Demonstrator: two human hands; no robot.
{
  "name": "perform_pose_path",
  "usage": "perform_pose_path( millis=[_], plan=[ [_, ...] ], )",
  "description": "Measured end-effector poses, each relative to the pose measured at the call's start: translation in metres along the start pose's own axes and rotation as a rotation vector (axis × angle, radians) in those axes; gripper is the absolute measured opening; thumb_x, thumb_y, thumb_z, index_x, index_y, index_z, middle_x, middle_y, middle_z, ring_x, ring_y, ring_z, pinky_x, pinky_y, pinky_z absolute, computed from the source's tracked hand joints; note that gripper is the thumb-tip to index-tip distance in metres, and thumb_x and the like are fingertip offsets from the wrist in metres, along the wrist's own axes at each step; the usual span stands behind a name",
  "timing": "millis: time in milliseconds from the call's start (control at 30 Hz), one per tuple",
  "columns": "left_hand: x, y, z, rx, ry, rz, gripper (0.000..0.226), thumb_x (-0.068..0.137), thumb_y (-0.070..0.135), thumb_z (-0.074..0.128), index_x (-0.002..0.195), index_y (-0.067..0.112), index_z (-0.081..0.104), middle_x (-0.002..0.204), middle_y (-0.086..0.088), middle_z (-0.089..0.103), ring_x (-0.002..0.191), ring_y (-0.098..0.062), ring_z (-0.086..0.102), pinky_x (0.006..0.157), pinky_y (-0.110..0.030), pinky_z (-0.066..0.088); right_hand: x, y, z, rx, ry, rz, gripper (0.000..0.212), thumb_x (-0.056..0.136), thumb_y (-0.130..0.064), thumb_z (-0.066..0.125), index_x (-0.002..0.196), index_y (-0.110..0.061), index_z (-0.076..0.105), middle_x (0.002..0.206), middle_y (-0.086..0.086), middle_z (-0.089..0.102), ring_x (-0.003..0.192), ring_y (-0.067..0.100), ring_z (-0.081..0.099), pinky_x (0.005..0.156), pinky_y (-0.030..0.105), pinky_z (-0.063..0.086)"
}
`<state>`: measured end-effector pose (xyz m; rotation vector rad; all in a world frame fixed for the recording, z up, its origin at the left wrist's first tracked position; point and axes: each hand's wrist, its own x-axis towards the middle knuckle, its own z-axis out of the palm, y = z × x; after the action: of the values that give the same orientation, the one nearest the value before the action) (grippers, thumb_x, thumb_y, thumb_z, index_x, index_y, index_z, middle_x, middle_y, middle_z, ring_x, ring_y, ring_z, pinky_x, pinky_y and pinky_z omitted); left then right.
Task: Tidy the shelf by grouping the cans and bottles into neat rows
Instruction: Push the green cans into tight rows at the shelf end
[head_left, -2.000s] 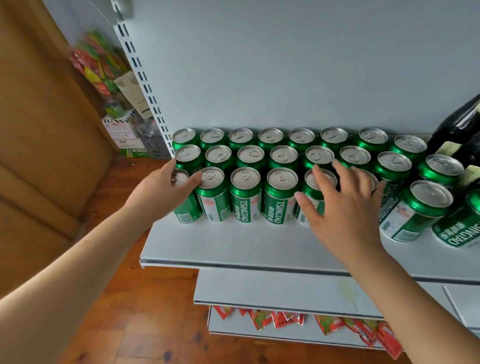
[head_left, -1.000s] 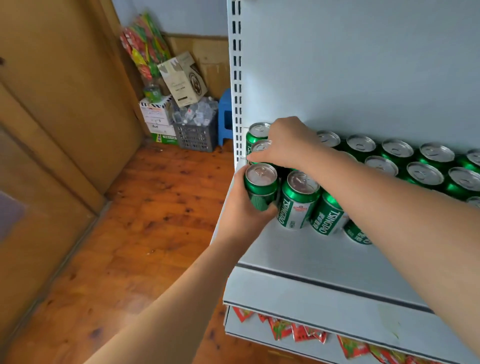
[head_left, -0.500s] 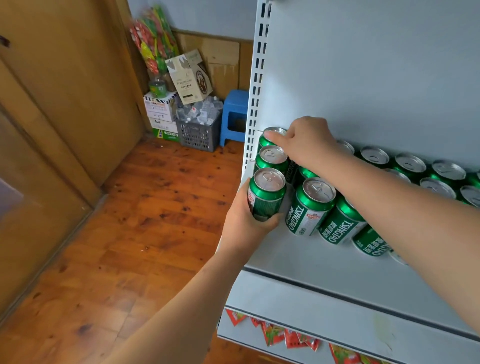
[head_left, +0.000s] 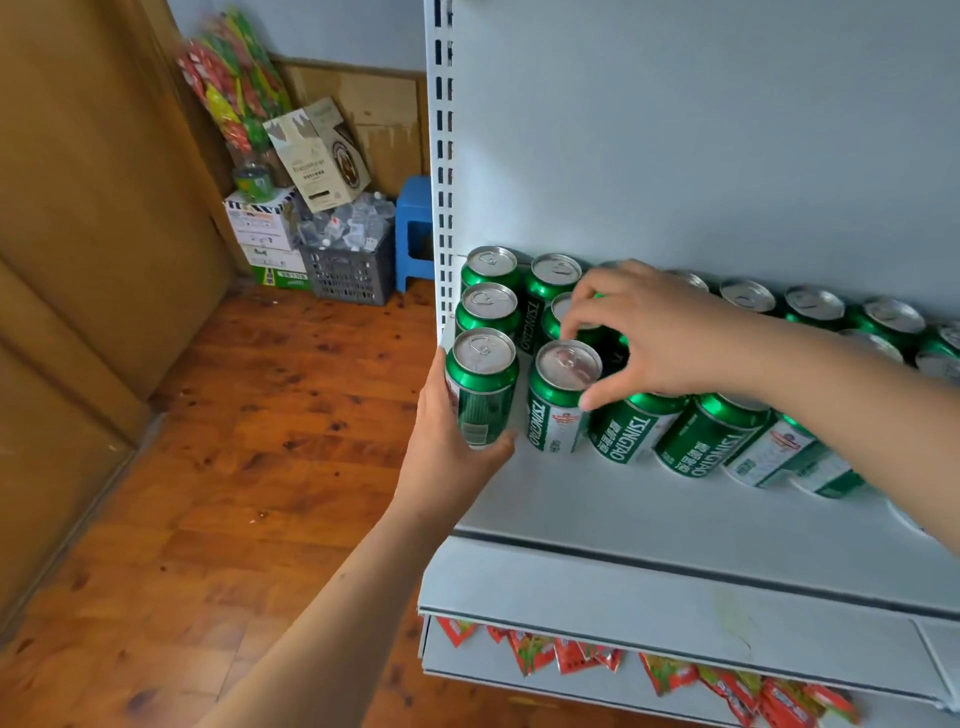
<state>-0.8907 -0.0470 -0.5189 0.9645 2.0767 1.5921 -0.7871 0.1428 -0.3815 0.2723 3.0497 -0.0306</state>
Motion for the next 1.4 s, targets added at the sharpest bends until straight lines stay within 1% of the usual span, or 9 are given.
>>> perform_pose_path(
  millis=[200,367,600,767,867,1000,1200,1300,1400],
  plan=[
    [-0.001,-0.005,0.009,-0.091,0.053,-0.011,0.105,0.070,0.018,0.087,0.149,0.036,0.021,0.145,0.022,0.041,0.131,0.012,0.038,0.101,-0.009,0.039,0.007,0.004,0.010,0.188,0.044,0.017,0.067,0.067,-0.067,0.067,0.124,-0.032,0.057,0.120,-0.012,0.049,0.107,0.012,0.046,0.091,0.031,0.041],
    [-0.003,-0.009,0.016,-0.077,0.099,-0.023,0.103,0.068,0.026,0.089,0.148,0.036,0.024,0.144,0.021,0.044,0.133,0.005,0.041,0.106,-0.022,0.042,0.023,0.030,-0.003,0.040,-0.021,0.131,0.065,0.078,-0.051,0.072,0.134,-0.026,0.051,0.128,0.002,0.052,0.110,0.020,0.051,0.095,0.033,0.043],
    [-0.005,-0.007,0.018,-0.020,0.103,-0.021,0.105,0.066,0.032,0.090,0.146,0.039,0.023,0.143,0.022,0.044,0.133,0.002,0.042,0.104,-0.023,0.044,0.042,0.028,-0.002,0.176,0.017,0.078,0.043,0.078,-0.032,0.080,0.113,-0.022,0.057,0.092,-0.013,0.058,0.071,-0.002,0.046,0.060,0.020,0.035],
    [-0.004,-0.006,0.020,0.000,0.099,-0.004,0.113,0.063,0.033,0.092,0.147,0.040,0.018,0.141,0.027,0.039,0.130,0.010,0.037,0.098,-0.006,0.036,0.042,0.015,0.013,0.302,0.142,0.071,0.025,0.080,-0.030,0.078,0.091,-0.019,0.059,0.079,-0.015,0.054,0.071,0.006,0.056,0.071,0.030,0.049],
    [-0.002,-0.006,0.018,-0.035,0.067,-0.002,0.114,0.062,0.032,0.092,0.148,0.039,0.018,0.144,0.025,0.039,0.133,0.008,0.038,0.104,-0.015,0.039,0.036,0.019,0.011,0.238,0.085,0.094,0.022,0.080,-0.029,0.076,0.088,-0.020,0.059,0.082,-0.011,0.059,0.078,0.013,0.060,0.077,0.034,0.052],
    [0.005,-0.007,0.010,-0.068,0.015,-0.003,0.114,0.058,0.046,0.091,0.149,0.034,0.024,0.145,0.019,0.043,0.135,0.002,0.041,0.108,-0.027,0.043,0.034,0.022,0.008,0.237,0.048,0.150,0.031,0.079,-0.038,0.077,0.095,-0.019,0.059,0.096,-0.001,0.064,0.090,0.019,0.064,0.083,0.037,0.053],
    [0.011,0.000,0.003,-0.079,-0.048,-0.065,0.105,0.060,0.037,0.088,0.146,0.029,0.029,0.127,0.028,0.049,0.111,0.023,0.048,0.084,-0.003,0.047,0.041,0.020,0.007,0.385,0.045,0.252,0.049,0.076,-0.046,0.079,0.112,-0.018,0.060,0.111,0.000,0.066,0.097,0.017,0.062,0.088,0.032,0.051],
    [0.005,0.009,0.000,-0.056,-0.034,-0.058,0.119,0.063,0.046,0.085,0.153,0.031,0.010,0.147,0.025,0.035,0.129,0.022,0.032,0.106,-0.013,0.034,0.009,0.025,-0.006,0.314,0.125,0.216,0.046,0.080,-0.053,0.071,0.111,-0.021,0.060,0.110,-0.004,0.066,0.090,0.010,0.061,0.083,0.030,0.050],
    [-0.009,0.016,-0.004,0.050,0.108,-0.020,0.117,0.070,0.068,0.073,0.154,0.041,-0.004,0.162,0.016,0.006,0.149,-0.007,0.012,0.117,-0.036,0.021,-0.035,0.033,-0.022,0.097,-0.003,0.214,0.057,0.070,-0.074,0.063,0.106,-0.031,0.059,0.098,-0.015,0.064,0.079,0.003,0.056,0.073,0.030,0.049]
  ],
)
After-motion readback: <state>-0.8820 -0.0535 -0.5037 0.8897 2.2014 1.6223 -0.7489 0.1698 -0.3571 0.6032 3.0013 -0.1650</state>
